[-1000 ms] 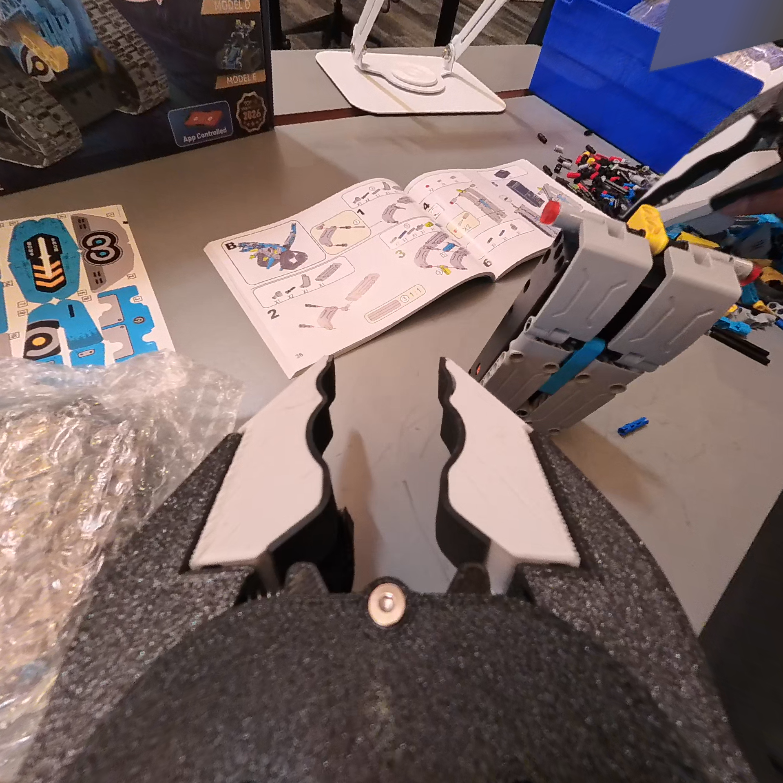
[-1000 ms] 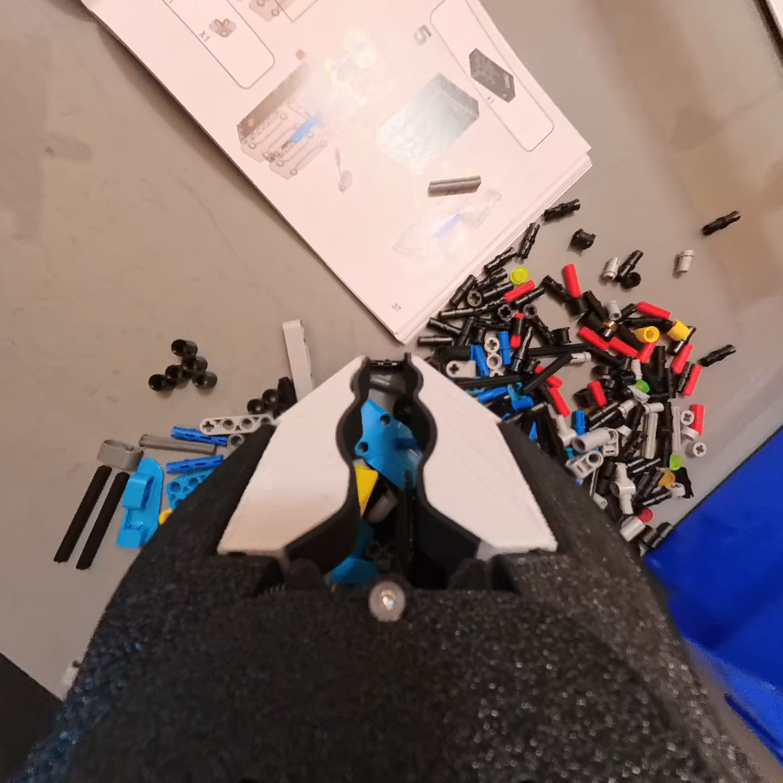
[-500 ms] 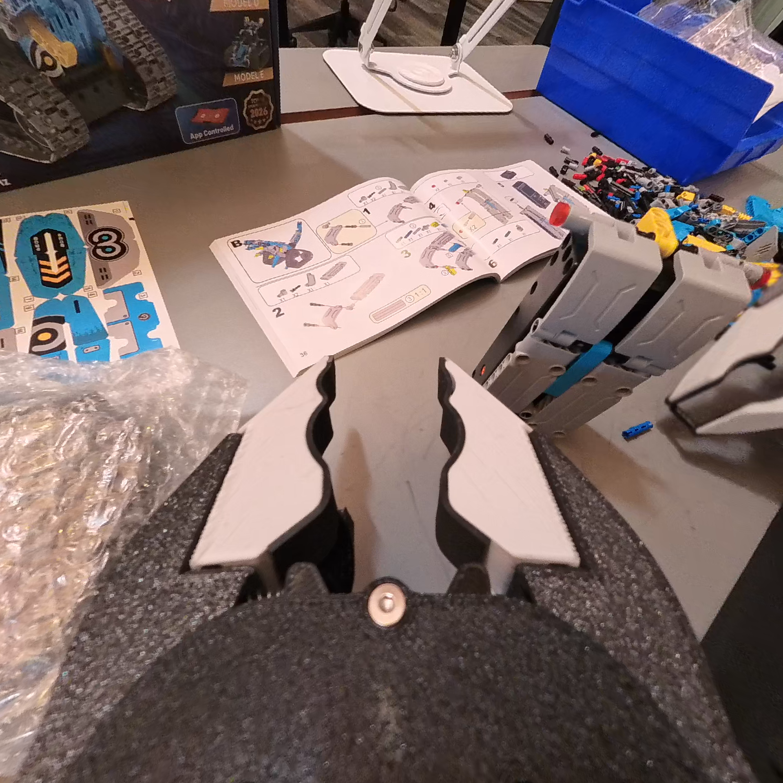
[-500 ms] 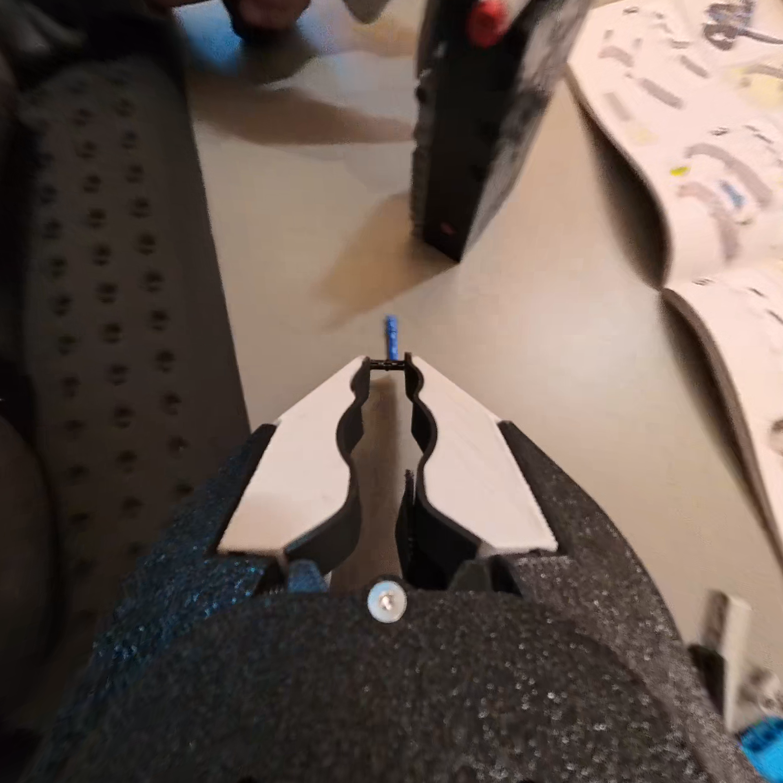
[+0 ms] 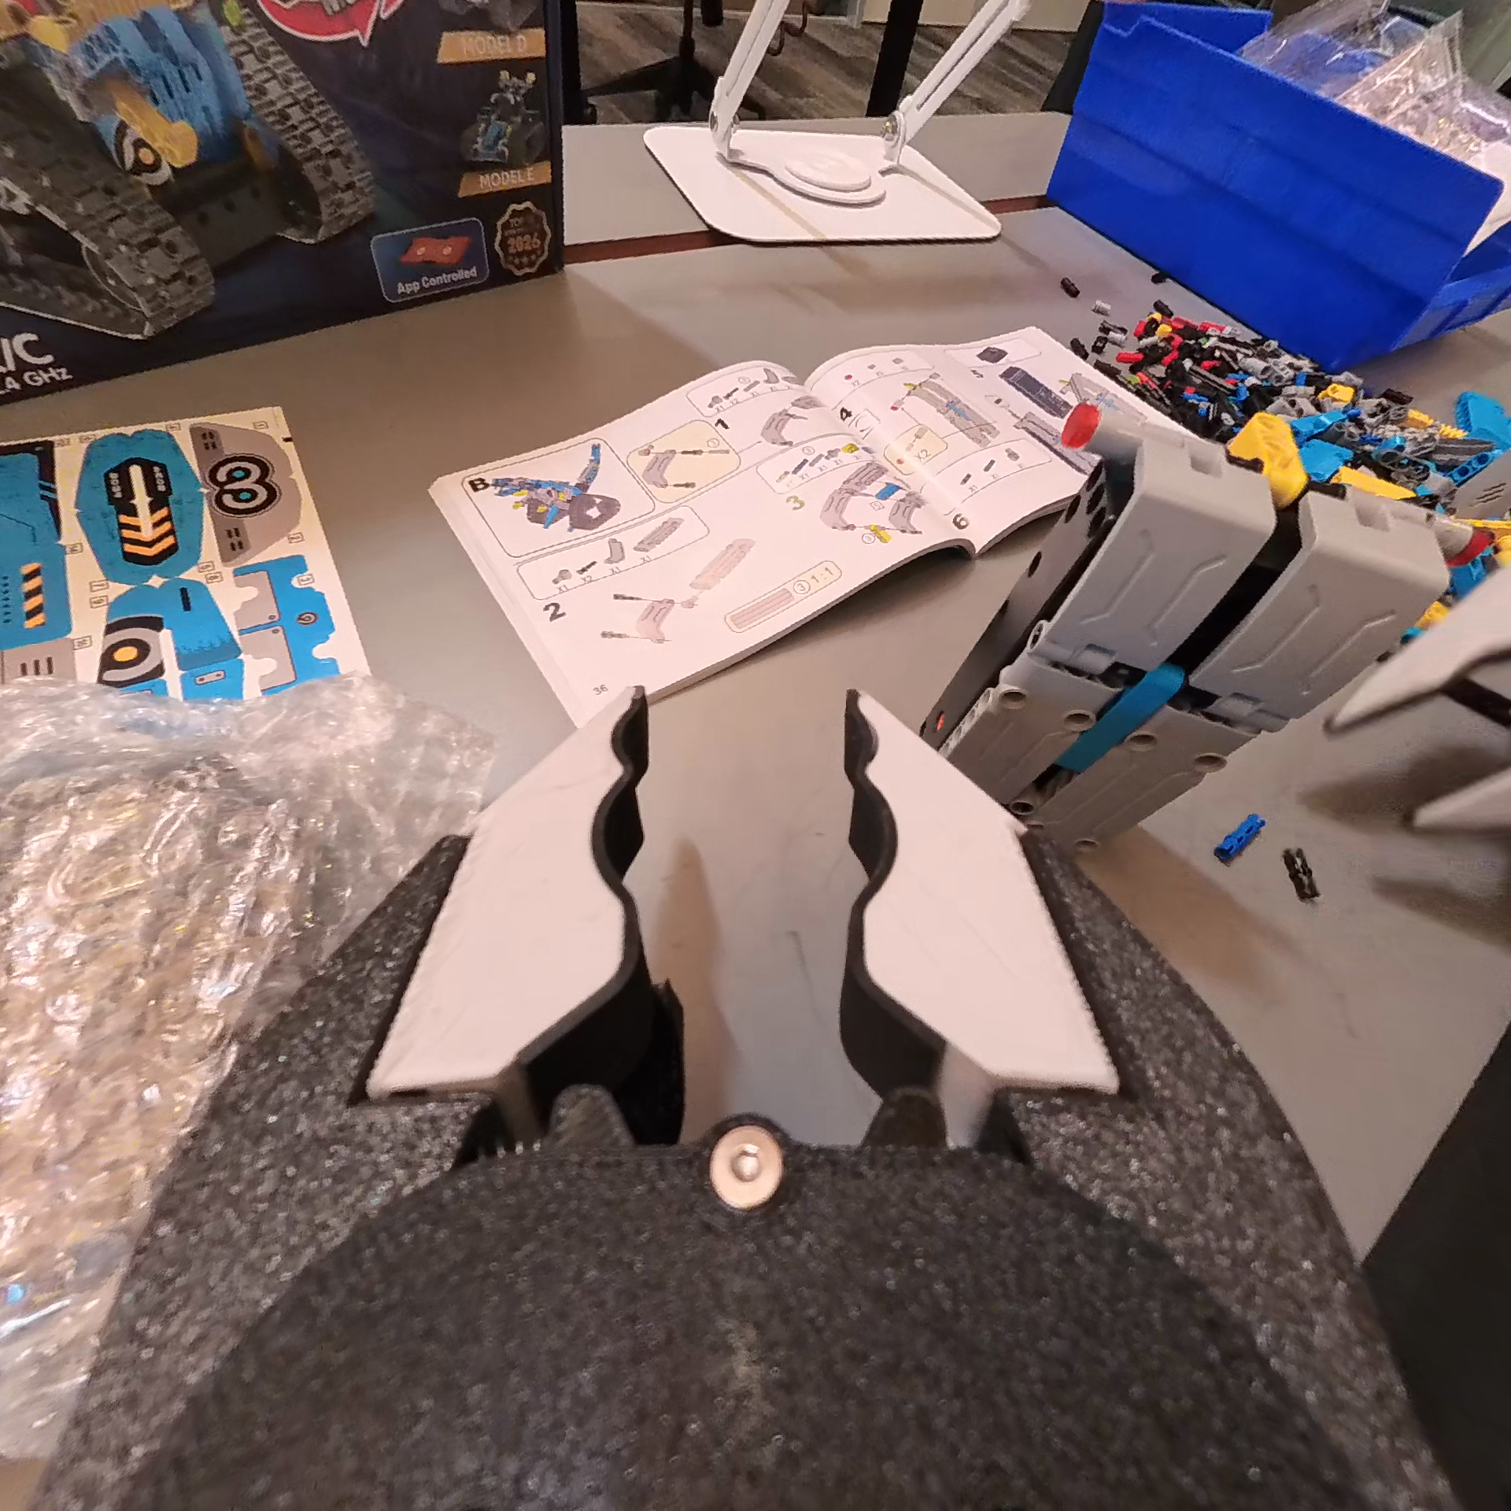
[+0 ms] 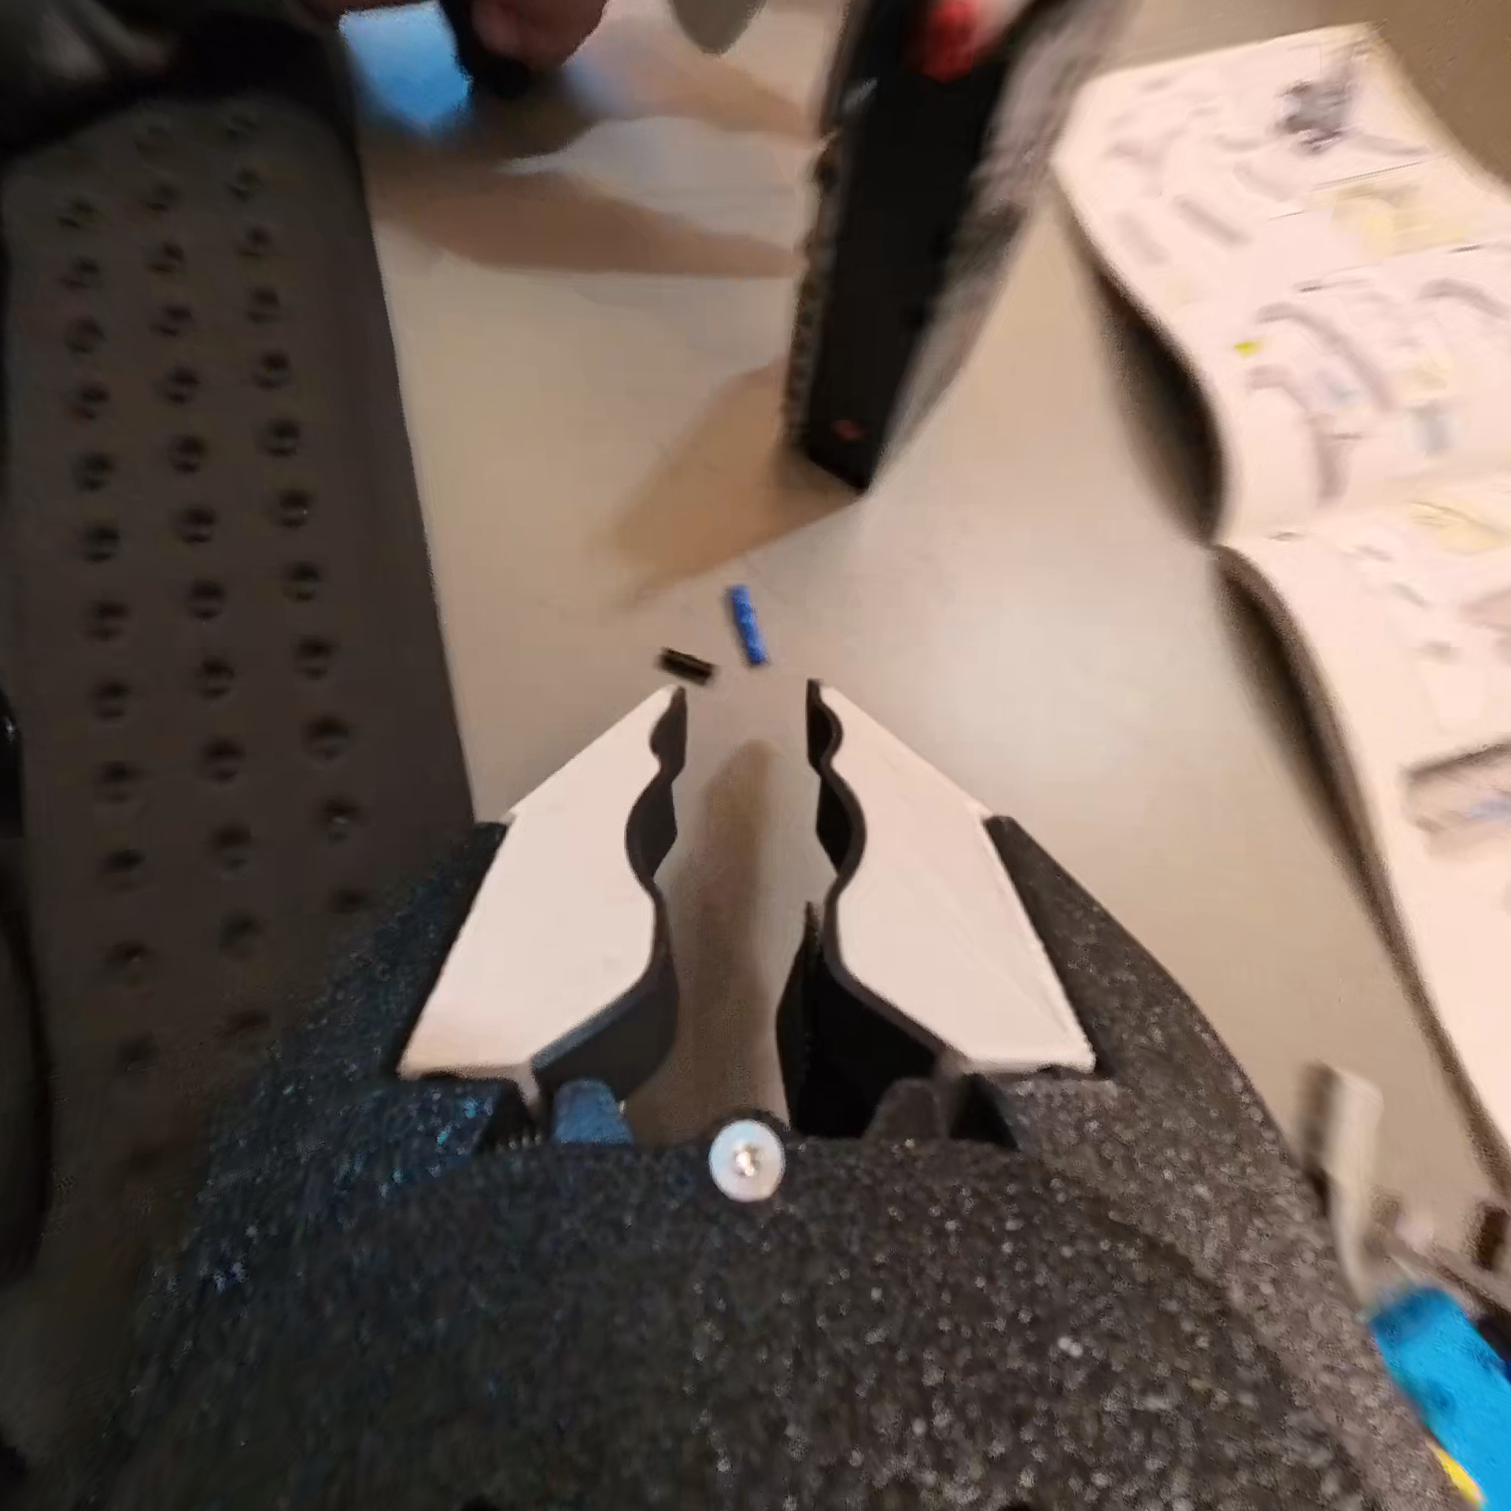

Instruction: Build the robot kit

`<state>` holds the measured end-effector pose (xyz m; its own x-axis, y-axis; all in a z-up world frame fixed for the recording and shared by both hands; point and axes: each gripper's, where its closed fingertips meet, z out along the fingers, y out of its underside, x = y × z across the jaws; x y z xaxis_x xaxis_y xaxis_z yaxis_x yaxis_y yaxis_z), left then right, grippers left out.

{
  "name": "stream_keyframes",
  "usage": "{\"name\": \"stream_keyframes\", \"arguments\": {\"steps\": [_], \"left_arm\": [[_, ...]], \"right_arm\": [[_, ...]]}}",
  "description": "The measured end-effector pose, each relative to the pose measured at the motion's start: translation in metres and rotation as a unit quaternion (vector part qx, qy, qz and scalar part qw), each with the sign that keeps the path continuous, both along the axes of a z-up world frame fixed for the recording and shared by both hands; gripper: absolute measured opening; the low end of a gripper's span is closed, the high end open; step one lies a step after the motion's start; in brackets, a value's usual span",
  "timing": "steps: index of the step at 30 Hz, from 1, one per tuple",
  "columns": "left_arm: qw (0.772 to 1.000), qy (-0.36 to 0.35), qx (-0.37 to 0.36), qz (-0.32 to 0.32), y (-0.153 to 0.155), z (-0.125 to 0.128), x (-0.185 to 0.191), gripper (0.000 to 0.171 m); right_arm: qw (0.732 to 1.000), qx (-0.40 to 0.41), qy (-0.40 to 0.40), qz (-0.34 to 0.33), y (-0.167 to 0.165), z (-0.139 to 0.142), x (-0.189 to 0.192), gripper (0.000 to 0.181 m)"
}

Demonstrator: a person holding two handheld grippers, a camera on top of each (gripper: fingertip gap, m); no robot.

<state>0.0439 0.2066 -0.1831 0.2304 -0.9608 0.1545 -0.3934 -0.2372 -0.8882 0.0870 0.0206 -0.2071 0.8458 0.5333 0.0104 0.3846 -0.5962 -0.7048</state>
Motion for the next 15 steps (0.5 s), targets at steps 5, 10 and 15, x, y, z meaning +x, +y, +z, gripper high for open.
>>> {"name": "stream_keyframes", "arguments": {"steps": [5,10,15], "left_arm": [[1.000,-0.002,0.007,0.001,0.000,0.001,-0.002,0.047],[1.000,0.000,0.015,-0.014,-0.007,0.002,-0.001,0.047],[1.000,-0.010,0.009,-0.025,-0.012,0.005,-0.001,0.047]], "right_arm": [[0.976,0.081,-0.028,-0.201,0.001,0.037,0.139,0.024],[0.917,0.081,-0.045,-0.388,-0.023,0.023,0.231,0.020],[0.903,0.062,-0.045,-0.424,-0.040,0.010,0.238,0.017]]}}
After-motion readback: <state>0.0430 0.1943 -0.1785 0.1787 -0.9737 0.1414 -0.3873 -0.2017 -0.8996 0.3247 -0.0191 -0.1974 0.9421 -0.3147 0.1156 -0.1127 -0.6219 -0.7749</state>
